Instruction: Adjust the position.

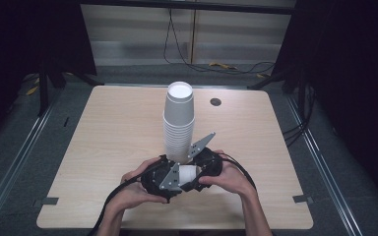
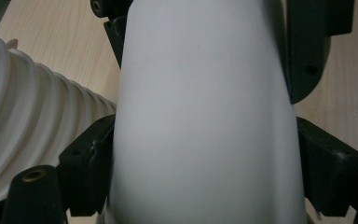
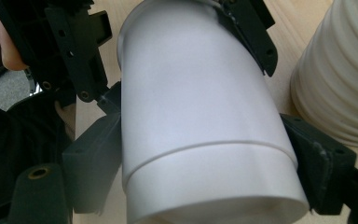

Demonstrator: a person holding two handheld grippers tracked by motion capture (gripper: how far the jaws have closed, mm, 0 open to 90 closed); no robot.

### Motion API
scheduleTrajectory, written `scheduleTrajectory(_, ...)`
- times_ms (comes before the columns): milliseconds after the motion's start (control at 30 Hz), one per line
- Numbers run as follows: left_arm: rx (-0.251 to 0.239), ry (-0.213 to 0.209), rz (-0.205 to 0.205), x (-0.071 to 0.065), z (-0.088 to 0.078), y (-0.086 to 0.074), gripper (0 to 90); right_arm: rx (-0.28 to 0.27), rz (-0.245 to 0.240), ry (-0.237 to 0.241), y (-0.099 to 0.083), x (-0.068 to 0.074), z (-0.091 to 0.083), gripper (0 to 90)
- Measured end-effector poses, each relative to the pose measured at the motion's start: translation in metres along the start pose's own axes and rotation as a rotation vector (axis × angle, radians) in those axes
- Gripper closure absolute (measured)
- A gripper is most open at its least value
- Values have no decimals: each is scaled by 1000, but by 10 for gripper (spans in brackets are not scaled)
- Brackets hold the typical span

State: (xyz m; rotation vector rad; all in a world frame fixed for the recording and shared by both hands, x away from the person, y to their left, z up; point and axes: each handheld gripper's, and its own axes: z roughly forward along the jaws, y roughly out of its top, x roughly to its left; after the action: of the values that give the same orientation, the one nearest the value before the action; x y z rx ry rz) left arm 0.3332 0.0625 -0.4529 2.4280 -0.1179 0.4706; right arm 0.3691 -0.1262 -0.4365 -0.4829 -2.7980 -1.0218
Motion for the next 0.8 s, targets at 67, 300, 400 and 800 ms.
scheduleTrajectory(67, -39, -5, -40, -4, 2, -2, 168, 5, 6, 9, 1, -1, -1, 206)
scheduleTrajectory(300, -65, -30, -36, -3, 4, -2, 139, 2, 10, 34, -2, -1, -2, 222)
scheduleTrajectory(400, -94, -37, -37, -1, 1, -4, 129, 6, 8, 39, -2, -1, -5, 227)
scheduleTrajectory(800, -177, -27, -60, 1, -3, -10, 124, -4, -1, 34, 0, -1, -10, 231)
